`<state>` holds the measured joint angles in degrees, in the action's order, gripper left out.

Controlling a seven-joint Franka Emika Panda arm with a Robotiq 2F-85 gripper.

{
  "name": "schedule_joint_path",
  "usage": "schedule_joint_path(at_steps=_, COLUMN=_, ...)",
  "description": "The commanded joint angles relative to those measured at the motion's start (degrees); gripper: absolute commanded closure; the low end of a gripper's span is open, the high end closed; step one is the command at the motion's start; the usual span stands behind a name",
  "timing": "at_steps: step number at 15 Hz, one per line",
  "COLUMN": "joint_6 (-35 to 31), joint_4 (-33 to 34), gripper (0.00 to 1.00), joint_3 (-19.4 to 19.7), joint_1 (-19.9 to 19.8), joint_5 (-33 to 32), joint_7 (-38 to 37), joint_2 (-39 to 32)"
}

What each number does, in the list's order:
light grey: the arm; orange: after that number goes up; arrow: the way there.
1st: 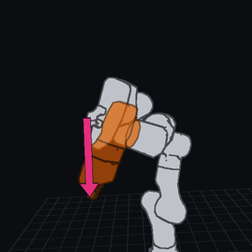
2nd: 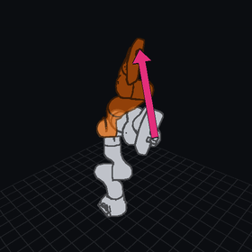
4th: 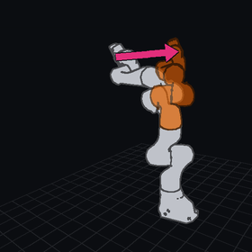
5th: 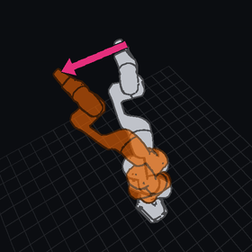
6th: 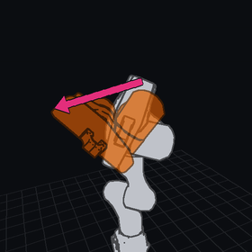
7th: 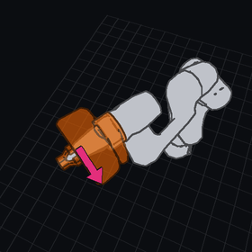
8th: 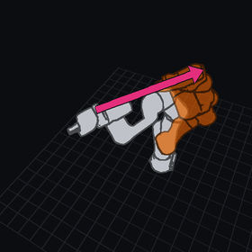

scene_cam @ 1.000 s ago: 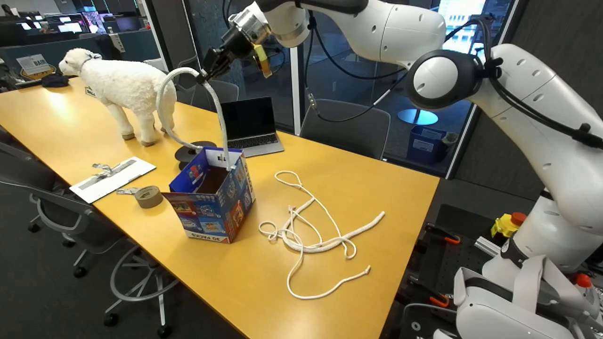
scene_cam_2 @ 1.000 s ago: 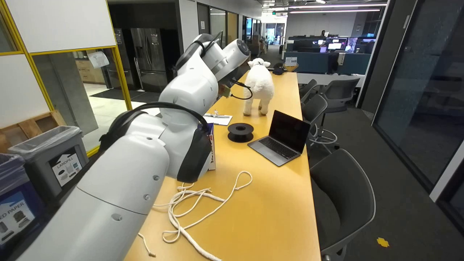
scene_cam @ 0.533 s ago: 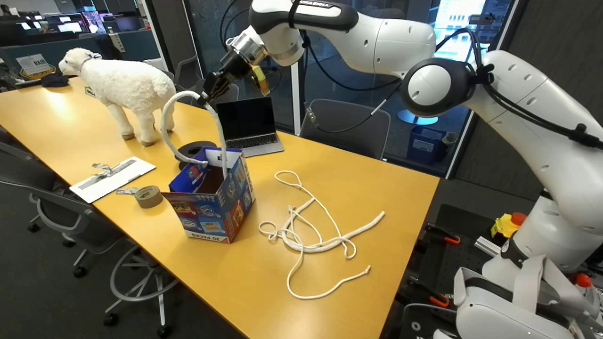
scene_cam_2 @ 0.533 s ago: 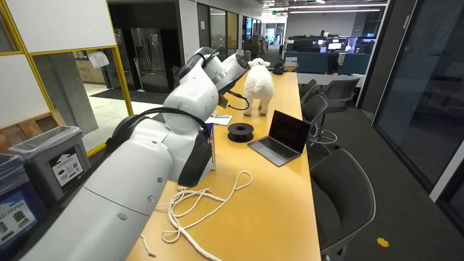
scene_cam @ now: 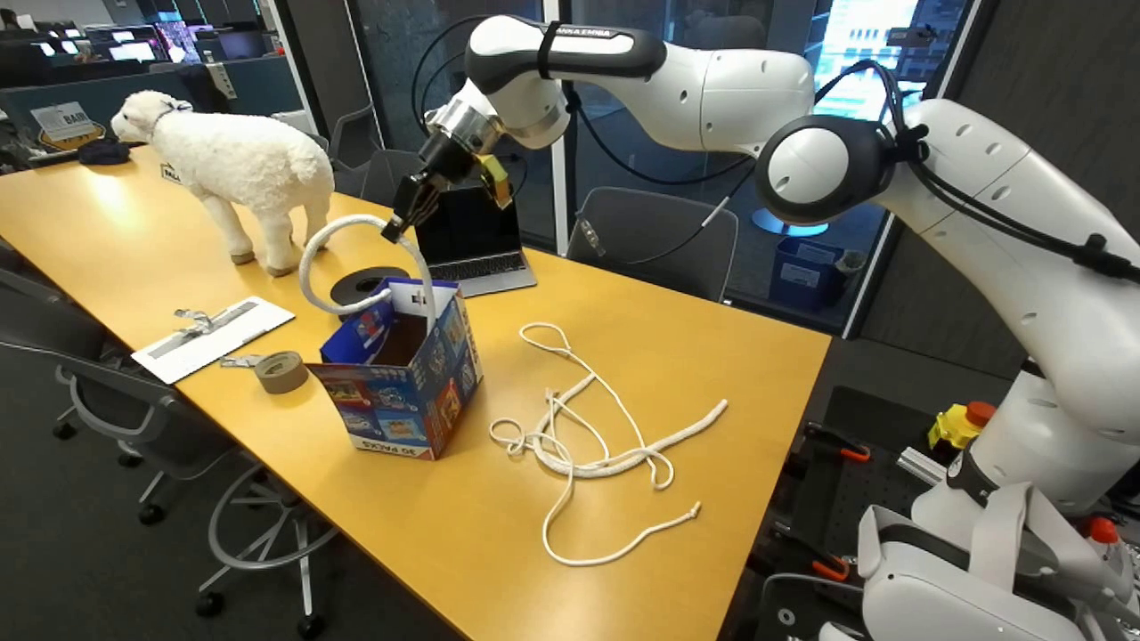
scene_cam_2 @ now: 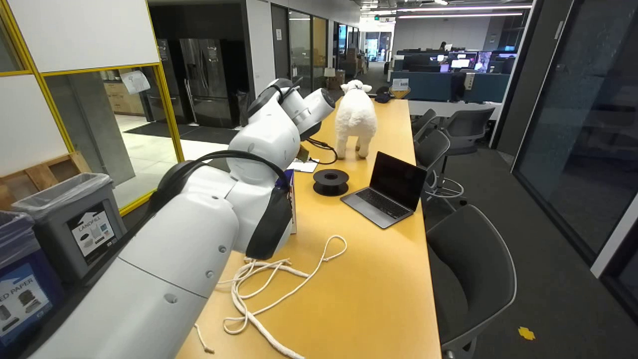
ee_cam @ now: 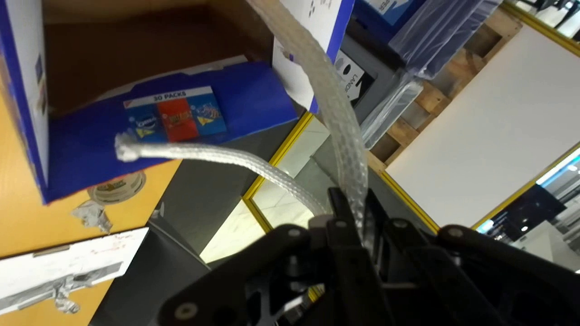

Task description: Put one rope in the box, the move the box to the right, the put the remaining ropes in the box

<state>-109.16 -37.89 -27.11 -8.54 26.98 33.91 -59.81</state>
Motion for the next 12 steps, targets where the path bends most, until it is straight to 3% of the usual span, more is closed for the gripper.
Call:
schedule_joint_path(at_steps=1, joint_6=3.24, joint_4=-0.88, gripper=0.91, joint_3=-0.79, joint_1=-0.85, joint_5=0.33, joint_7=3.07, joint_2=-0.71)
schedule_joint_path(at_steps=12, joint_6=12.7, joint_4=0.58, gripper=0.91, joint_3=1.47, joint_1=-3.48, joint_5=-4.81, joint_7=9.59, joint_2=-0.09)
